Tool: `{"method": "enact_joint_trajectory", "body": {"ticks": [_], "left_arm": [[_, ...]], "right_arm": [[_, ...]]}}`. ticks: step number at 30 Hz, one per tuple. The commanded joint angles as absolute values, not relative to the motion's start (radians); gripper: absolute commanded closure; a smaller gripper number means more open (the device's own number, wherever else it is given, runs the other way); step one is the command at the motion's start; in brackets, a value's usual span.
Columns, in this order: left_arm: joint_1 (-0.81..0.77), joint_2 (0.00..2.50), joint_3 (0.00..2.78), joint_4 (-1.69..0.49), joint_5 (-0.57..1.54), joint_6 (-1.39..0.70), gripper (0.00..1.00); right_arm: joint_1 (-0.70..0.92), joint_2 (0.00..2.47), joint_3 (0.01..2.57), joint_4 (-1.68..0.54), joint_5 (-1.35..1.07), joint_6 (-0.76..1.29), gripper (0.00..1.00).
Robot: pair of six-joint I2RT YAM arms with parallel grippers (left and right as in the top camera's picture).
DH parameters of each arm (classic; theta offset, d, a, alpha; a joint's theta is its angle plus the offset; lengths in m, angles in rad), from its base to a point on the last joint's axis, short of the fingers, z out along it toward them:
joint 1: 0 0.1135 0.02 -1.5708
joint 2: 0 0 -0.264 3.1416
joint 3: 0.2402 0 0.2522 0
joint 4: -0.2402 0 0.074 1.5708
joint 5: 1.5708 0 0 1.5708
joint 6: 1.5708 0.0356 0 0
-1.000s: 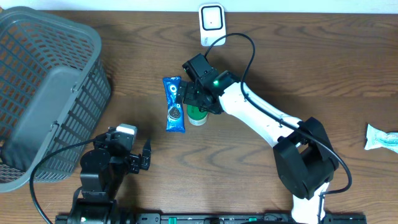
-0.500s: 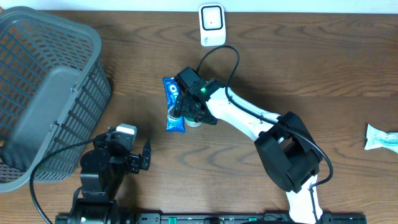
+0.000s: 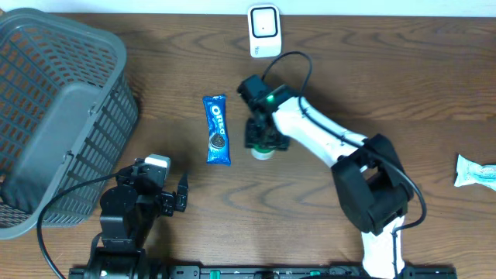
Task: Scan the item barcode
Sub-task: 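Close the right gripper around the green-capped jar, then lift the jar off the table with the right gripper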
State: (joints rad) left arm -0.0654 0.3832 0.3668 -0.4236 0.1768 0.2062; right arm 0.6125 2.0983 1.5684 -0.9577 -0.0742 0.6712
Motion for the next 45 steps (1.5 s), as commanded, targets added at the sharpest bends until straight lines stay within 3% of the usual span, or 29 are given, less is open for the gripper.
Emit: {"method": "enact_joint_trajectory", "body": {"ticks": [1, 5, 6, 9, 10, 16, 20, 27, 31, 37, 41, 45], "left_arm": [[-0.063, 0.377, 0.362, -0.426, 0.17, 0.197, 0.02], [-0.063, 0.377, 0.362, -0.427, 0.17, 0.197, 0.02], [-0.063, 0.377, 0.362, -0.426, 0.17, 0.197, 0.02], [-0.063, 0.377, 0.362, -0.426, 0.17, 0.197, 0.02], [-0.063, 0.377, 0.362, -0.426, 0.17, 0.197, 0.02], [-0.063, 0.377, 0.362, -0.426, 0.17, 0.197, 0.02], [-0.063, 0.377, 0.362, -0.426, 0.17, 0.197, 0.02], [-0.063, 0.377, 0.362, -0.426, 0.17, 0.197, 0.02], [-0.063, 0.377, 0.362, -0.426, 0.17, 0.197, 0.02], [-0.063, 0.377, 0.362, -0.427, 0.17, 0.197, 0.02], [-0.063, 0.377, 0.362, -0.426, 0.17, 0.197, 0.02], [-0.063, 0.377, 0.362, -0.426, 0.17, 0.197, 0.02]], "right_arm": [[0.537, 2.034, 1.563, -0.997, -0.058, 0.373, 0.45], [0.468, 1.99, 1.564, -1.067, -0.057, 0.018, 0.38], [0.455, 1.984, 1.563, -1.078, -0.057, -0.034, 0.33], [0.429, 1.972, 1.564, -1.101, -0.057, -0.131, 0.05], [0.424, 1.968, 1.565, -1.105, -0.057, -0.141, 0.01], [0.43, 1.925, 1.65, -1.193, -0.02, -0.119, 0.01], [0.435, 1.898, 1.752, -1.306, -0.005, 0.128, 0.01], [0.404, 1.889, 1.806, -1.5, -0.115, 0.913, 0.01], [0.408, 1.89, 1.785, -1.499, -0.136, 1.185, 0.01], [0.428, 1.894, 1.694, -1.427, -0.013, 1.82, 0.01], [0.433, 1.895, 1.594, -1.272, -0.01, 1.953, 0.02], [0.432, 1.896, 1.512, -1.084, -0.006, 1.958, 0.04]]}}
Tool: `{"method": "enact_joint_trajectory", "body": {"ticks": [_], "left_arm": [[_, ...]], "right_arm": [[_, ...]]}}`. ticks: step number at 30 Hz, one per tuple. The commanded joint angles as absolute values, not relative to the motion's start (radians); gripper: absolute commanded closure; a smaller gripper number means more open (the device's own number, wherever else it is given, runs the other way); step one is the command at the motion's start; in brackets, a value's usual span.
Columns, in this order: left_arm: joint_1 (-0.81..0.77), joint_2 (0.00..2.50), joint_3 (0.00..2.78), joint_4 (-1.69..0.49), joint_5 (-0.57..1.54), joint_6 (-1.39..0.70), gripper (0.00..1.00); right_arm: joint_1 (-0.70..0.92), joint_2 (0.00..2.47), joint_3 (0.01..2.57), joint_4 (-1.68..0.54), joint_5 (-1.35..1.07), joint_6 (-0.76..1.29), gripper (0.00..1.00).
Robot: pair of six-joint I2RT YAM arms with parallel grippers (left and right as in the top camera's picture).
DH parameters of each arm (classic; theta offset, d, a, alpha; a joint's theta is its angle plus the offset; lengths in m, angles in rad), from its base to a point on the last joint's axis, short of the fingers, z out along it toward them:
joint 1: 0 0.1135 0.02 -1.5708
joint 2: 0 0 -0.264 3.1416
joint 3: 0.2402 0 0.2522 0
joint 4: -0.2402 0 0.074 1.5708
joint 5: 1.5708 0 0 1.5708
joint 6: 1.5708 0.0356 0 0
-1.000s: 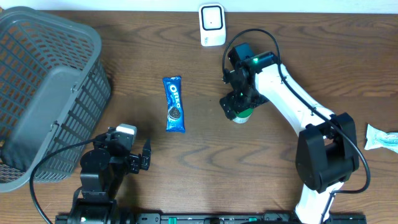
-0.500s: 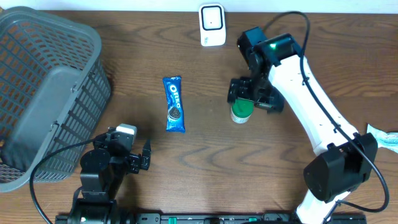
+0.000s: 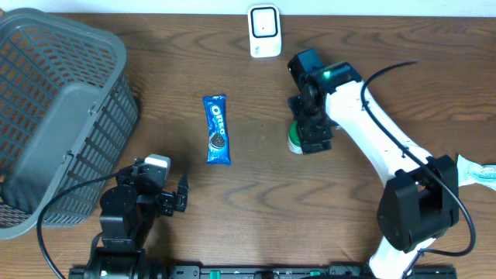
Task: Scan the item barcode
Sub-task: 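Lift the jar off the table with the right gripper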
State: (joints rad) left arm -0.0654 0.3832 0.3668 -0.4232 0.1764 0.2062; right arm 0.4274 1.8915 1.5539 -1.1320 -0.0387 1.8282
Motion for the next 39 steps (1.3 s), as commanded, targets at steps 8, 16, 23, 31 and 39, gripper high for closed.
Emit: {"method": "enact_joint_trajectory", "body": {"ticks": [8, 16, 23, 31, 39], "left_arm": [[-0.063, 0.377, 0.362, -0.427, 0.17, 0.197, 0.02], [-0.063, 0.377, 0.362, -0.427, 0.17, 0.197, 0.02], [-0.063, 0.377, 0.362, -0.426, 0.17, 0.197, 0.02], [-0.063, 0.377, 0.362, -0.427, 0.17, 0.197, 0.02], [-0.063, 0.377, 0.362, -0.426, 0.17, 0.197, 0.02]], "right_arm": [[0.433, 1.9, 1.465, -1.005, 0.08, 1.941, 0.06], [0.458, 1.902, 1.377, -0.917, 0.112, 1.816, 0.16], [0.464, 1.902, 1.325, -0.862, 0.118, 1.777, 0.16], [0.468, 1.903, 1.325, -0.864, 0.128, 1.443, 0.3], [0.445, 1.89, 1.336, -0.859, 0.078, 0.807, 0.44]]}}
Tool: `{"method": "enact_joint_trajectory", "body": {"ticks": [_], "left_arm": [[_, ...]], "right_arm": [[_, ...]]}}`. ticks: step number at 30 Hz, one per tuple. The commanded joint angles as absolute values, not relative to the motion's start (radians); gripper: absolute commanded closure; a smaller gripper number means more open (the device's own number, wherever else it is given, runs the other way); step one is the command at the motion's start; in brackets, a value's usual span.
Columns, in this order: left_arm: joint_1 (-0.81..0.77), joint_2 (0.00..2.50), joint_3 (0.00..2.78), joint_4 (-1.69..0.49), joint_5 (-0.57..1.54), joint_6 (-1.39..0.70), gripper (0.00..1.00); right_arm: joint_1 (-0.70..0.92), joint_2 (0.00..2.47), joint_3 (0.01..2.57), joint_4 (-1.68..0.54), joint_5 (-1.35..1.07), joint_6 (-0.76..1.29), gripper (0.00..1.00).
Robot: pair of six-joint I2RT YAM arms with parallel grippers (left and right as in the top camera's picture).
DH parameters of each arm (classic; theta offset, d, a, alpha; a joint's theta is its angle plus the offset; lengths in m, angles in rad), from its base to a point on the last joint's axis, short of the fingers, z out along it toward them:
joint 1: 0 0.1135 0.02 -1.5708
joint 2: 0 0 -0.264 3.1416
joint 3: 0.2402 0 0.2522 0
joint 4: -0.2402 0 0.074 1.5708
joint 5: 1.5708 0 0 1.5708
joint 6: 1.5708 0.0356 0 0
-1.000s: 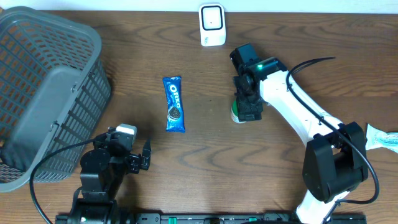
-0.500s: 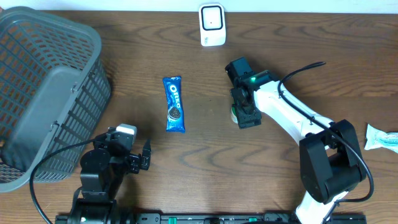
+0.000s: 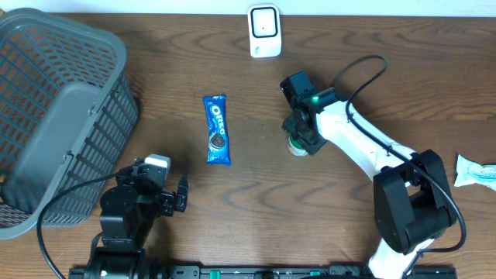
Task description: Scan the item barcode
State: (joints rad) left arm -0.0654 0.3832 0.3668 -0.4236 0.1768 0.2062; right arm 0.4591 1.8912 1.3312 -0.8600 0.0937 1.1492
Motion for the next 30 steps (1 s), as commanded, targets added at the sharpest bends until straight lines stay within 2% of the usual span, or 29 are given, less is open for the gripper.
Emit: {"method": "enact_joint_trajectory", "body": {"ticks": [1, 4, 5, 6, 9, 12, 15, 18, 19, 20, 21, 23, 30], "left_arm": [[-0.063, 0.377, 0.362, -0.427, 0.17, 0.197, 0.02], [-0.063, 0.377, 0.362, -0.427, 0.17, 0.197, 0.02], [-0.063, 0.377, 0.362, -0.427, 0.17, 0.197, 0.02], [-0.063, 0.377, 0.362, -0.427, 0.17, 0.197, 0.02], [-0.063, 0.377, 0.362, -0.427, 0.17, 0.197, 0.02], [-0.063, 0.377, 0.362, -0.427, 0.17, 0.197, 0.02], [-0.063, 0.377, 0.362, -0.427, 0.17, 0.197, 0.02], [-0.063, 0.377, 0.362, -0.427, 0.17, 0.197, 0.02], [-0.063, 0.377, 0.362, -0.427, 0.17, 0.197, 0.02], [-0.063, 0.377, 0.362, -0.427, 0.17, 0.197, 0.02], [-0.063, 0.377, 0.362, -0.427, 0.17, 0.197, 0.02], [-0.063, 0.377, 0.362, -0.427, 0.17, 0.197, 0.02], [-0.063, 0.377, 0.362, -0.427, 0.17, 0.197, 0.02]], "right_arm": [[0.437, 1.882, 1.343, -0.864, 0.05, 0.72, 0.44], [0.415, 1.853, 1.379, -0.892, -0.024, 0.397, 0.44], [0.411, 1.844, 1.394, -0.912, -0.032, 0.284, 0.42], [0.409, 1.836, 1.409, -0.937, -0.031, 0.175, 0.37], [0.407, 1.81, 1.443, -1.011, 0.009, -0.08, 0.11], [0.408, 1.776, 1.477, -1.073, 0.078, -0.14, 0.01], [0.408, 1.733, 1.523, -1.097, 0.083, -0.121, 0.01], [0.407, 1.688, 1.564, -1.097, 0.08, 0.062, 0.01], [0.407, 1.672, 1.573, -1.1, 0.08, 0.197, 0.01], [0.404, 1.654, 1.574, -1.122, 0.073, 0.418, 0.01], [0.399, 1.643, 1.573, -1.216, 0.066, 0.793, 0.01], [0.399, 1.644, 1.568, -1.315, 0.039, 1.089, 0.01], [0.43, 1.657, 1.477, -1.333, 0.022, 1.617, 0.01]]}}
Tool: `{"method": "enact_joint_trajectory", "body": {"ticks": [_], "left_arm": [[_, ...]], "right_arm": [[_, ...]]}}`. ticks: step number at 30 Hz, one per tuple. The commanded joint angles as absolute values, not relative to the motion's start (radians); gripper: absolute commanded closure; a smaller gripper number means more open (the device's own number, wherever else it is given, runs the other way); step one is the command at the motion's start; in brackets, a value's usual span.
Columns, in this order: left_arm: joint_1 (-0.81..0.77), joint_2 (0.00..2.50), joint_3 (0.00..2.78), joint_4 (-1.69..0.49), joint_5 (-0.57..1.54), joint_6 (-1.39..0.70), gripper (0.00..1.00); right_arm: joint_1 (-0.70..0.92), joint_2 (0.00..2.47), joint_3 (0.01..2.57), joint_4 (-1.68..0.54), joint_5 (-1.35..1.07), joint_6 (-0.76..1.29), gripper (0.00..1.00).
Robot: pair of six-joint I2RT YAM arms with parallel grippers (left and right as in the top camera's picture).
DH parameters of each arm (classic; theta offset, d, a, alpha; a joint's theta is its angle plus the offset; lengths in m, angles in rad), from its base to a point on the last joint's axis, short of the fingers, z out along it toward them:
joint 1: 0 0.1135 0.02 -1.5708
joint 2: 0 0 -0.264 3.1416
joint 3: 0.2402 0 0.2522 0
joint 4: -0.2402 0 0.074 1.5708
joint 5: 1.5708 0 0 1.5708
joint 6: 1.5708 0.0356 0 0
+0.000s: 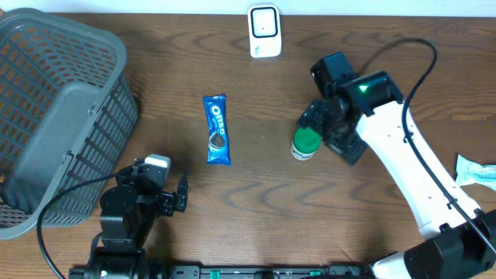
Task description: Scan the item barcode
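A small white bottle with a green cap (pixel 304 143) stands upright on the wooden table, right of centre. My right gripper (pixel 321 129) hangs just to its upper right, open, with the bottle outside its fingers. The white barcode scanner (pixel 263 32) stands at the far edge, well behind and to the left of the bottle. A blue Oreo pack (pixel 217 129) lies flat to the left of the bottle. My left gripper (pixel 181 194) rests open near the front left, holding nothing.
A large grey plastic basket (pixel 54 116) fills the left side of the table. A white snack packet (pixel 474 171) lies at the right edge. Black cables trail from both arms.
My right gripper was down over the green-capped bottle. It now sits back to the right and has let go, and the bottle stands slightly further right. The left arm has not moved.
First my right gripper was over the bottle close to the Oreo pack. Then the bottle and gripper were further right, and stayed about there a moment later. Now the bottle stands free with the gripper beside it. The Oreo pack, the scanner and the left arm never shifted.
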State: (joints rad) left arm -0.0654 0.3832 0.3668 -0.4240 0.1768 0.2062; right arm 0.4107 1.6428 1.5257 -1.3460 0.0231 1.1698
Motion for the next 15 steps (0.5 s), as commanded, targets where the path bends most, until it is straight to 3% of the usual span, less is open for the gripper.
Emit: {"method": "enact_joint_trajectory", "body": {"ticks": [1, 10, 15], "left_arm": [[-0.063, 0.377, 0.362, -0.427, 0.17, 0.197, 0.02], [-0.063, 0.377, 0.362, -0.427, 0.17, 0.197, 0.02], [-0.063, 0.377, 0.362, -0.427, 0.17, 0.197, 0.02]], "right_arm": [[0.433, 1.662, 1.461, -1.31, 0.025, 1.65, 0.01], [0.433, 1.736, 1.311, -0.963, -0.07, 1.668, 0.01], [0.428, 1.811, 1.309, -0.929, -0.101, 1.668, 0.01]]}}
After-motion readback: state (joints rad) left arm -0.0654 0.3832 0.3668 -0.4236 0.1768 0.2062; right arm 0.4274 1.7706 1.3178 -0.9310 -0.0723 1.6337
